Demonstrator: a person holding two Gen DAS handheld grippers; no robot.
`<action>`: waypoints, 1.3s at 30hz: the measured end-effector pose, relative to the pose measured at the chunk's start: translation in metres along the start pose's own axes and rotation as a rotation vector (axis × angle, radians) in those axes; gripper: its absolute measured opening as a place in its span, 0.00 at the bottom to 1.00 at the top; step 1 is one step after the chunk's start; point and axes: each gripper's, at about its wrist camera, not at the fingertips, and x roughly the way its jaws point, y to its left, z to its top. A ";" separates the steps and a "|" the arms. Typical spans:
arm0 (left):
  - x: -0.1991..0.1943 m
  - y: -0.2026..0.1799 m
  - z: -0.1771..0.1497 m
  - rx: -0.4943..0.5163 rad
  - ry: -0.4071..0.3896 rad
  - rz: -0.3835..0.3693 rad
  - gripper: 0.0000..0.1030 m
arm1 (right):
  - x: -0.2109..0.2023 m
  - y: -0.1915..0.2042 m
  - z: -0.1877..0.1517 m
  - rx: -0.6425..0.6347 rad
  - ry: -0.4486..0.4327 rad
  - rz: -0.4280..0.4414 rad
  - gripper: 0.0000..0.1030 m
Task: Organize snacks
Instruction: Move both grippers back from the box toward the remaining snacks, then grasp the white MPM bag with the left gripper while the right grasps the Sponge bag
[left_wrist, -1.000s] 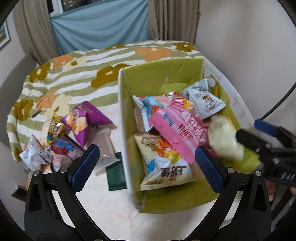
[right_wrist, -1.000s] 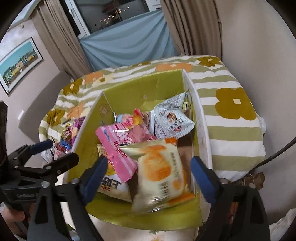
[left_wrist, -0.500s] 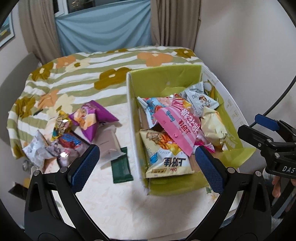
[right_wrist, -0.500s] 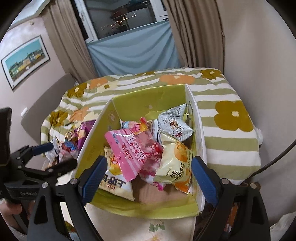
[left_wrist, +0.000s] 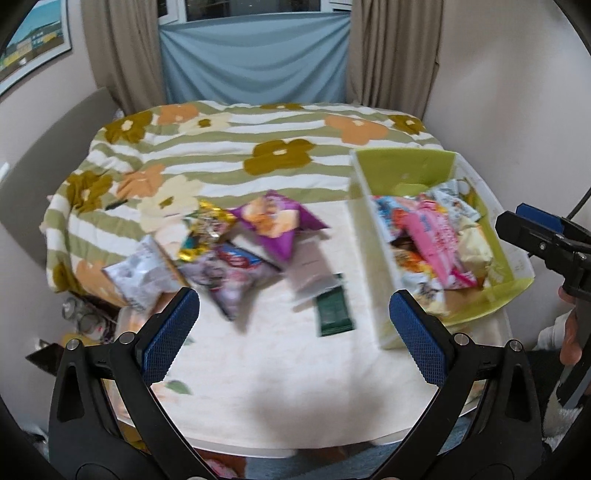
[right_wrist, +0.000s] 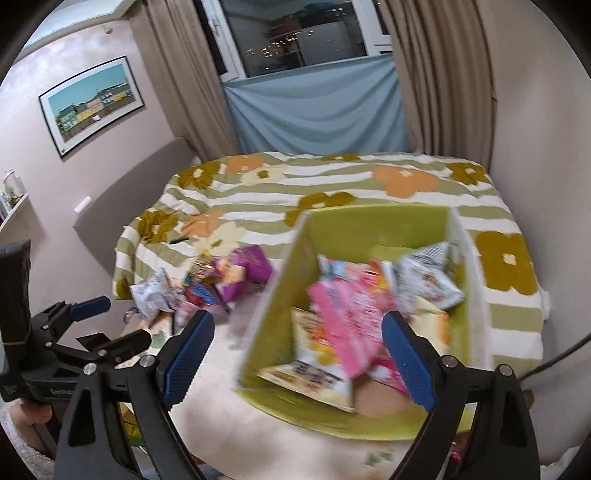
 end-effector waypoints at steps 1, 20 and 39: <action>0.000 0.013 -0.001 0.001 0.000 -0.001 0.99 | 0.005 0.012 0.001 -0.005 0.000 0.004 0.88; 0.087 0.229 -0.005 0.210 0.146 -0.018 0.99 | 0.154 0.172 0.004 0.191 0.173 -0.054 0.88; 0.212 0.233 -0.001 0.451 0.311 -0.078 0.99 | 0.256 0.163 -0.012 0.562 0.351 -0.130 0.88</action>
